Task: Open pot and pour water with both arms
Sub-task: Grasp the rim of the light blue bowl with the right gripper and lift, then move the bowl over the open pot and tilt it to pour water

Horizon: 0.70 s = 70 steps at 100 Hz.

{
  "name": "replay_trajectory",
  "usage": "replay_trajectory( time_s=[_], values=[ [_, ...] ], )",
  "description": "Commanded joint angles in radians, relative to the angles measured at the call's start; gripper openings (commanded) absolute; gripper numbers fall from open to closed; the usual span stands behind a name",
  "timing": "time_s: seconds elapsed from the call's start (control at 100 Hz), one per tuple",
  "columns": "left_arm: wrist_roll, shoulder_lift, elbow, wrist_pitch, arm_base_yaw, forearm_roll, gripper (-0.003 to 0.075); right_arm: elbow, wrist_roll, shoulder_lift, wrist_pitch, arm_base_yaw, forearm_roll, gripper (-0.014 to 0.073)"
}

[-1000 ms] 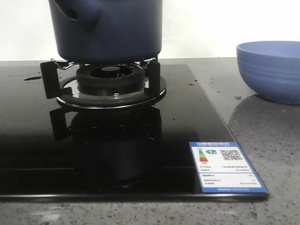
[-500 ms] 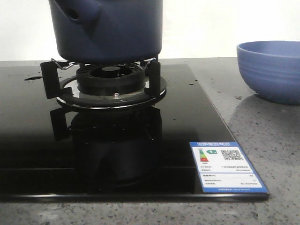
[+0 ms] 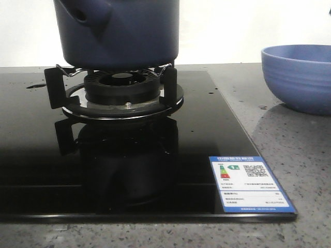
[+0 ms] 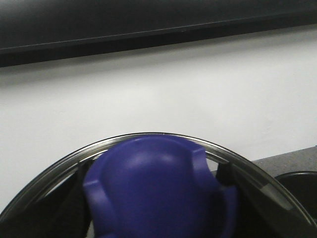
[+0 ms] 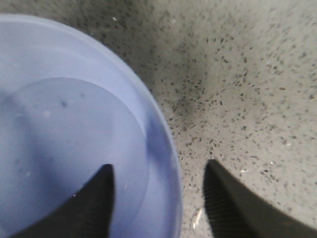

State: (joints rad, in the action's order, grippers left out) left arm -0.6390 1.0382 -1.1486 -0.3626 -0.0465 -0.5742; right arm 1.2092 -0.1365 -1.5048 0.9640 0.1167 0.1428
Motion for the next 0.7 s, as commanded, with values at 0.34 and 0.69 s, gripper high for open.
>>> replay_trajectory(
  time_s=[0.34, 0.69],
  values=[
    [0.001, -0.022, -0.035, 0.086, 0.005, -0.025, 0.0367, 0.098, -0.011, 0.010, 0.001, 0.006, 0.045, -0.0061],
    [0.001, -0.022, -0.006, 0.094, 0.007, -0.023, 0.0367, 0.436, -0.013, 0.007, 0.197, -0.095, 0.072, -0.0060]
  ],
)
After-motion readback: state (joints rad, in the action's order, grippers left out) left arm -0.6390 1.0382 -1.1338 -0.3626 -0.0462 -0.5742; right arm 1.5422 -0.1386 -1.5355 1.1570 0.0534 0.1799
